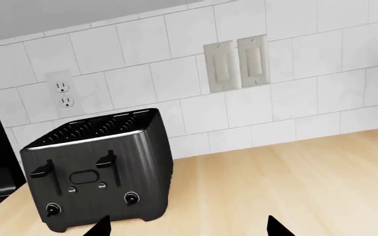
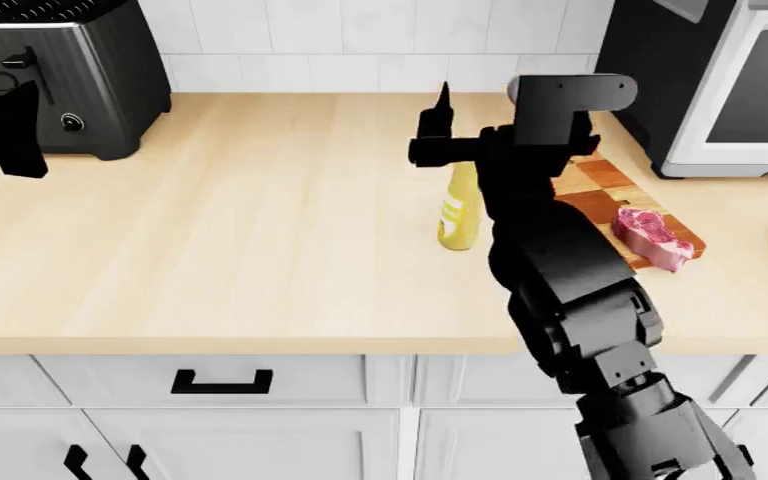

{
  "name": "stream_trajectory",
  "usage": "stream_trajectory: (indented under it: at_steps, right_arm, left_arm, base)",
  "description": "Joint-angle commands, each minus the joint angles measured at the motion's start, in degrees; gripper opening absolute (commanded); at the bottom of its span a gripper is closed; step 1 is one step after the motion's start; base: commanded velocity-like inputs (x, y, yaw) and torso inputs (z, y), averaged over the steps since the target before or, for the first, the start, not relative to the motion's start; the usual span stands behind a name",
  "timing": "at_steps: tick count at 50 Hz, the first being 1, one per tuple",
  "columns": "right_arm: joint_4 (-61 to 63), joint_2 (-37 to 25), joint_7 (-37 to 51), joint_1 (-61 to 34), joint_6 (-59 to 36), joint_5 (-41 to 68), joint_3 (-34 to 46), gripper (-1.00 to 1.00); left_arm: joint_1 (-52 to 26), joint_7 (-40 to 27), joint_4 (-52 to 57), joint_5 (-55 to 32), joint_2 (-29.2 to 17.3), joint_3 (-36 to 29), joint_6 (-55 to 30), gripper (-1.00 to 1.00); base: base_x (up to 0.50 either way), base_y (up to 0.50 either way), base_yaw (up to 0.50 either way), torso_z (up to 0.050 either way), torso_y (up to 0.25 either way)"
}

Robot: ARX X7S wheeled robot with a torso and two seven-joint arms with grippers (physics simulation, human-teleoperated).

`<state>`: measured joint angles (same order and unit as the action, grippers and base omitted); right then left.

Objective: Pick the steak from the plate and place it on the cutting board. Then pick the condiment bottle from the cabinet and place it next to the cutting board.

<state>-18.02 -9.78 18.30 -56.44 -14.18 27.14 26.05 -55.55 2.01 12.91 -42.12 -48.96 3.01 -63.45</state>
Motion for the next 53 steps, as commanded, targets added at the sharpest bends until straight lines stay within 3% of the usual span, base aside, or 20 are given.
stream_trajectory:
  at_steps: [1, 9, 22, 36, 53]
  right_arm:
    - [15.4, -4.0, 3.1, -2.9, -9.8, 3.2, -0.3, 1.00]
    - [23.9, -7.2, 6.0, -4.0, -17.2, 7.6, -2.7, 1.00]
    - [42.9, -17.2, 14.3, -0.9, -30.1, 18.8, -12.1, 1.00]
    - [55.1, -23.6, 21.2, 10.3, -30.5, 27.0, -24.9, 1.00]
    - [60.0, -26.8, 26.2, 14.0, -31.7, 31.8, -31.7, 1.00]
  left_arm:
    - [-0.5, -0.3, 0.4, -0.3, 0.1, 0.0, -0.2, 1.00]
    - [0.3, -1.8, 3.3, -1.6, 0.7, 1.7, -0.9, 1.00]
    - [2.3, -11.3, 15.4, -10.3, 5.8, 12.6, -7.8, 1.00]
    - [2.6, -20.7, 23.3, -20.2, 12.4, 19.2, -15.5, 1.00]
    - [7.7, -22.5, 26.2, -23.7, 14.2, 22.4, -15.3, 1.00]
  base:
    - [0.00, 0.00, 0.00, 0.000, 0.000]
    - [0.00, 0.00, 0.00, 0.000, 0.000]
    - [0.00, 0.00, 0.00, 0.000, 0.000]
    - [0.00, 0.00, 0.00, 0.000, 0.000]
    - [0.00, 0.00, 0.00, 0.000, 0.000]
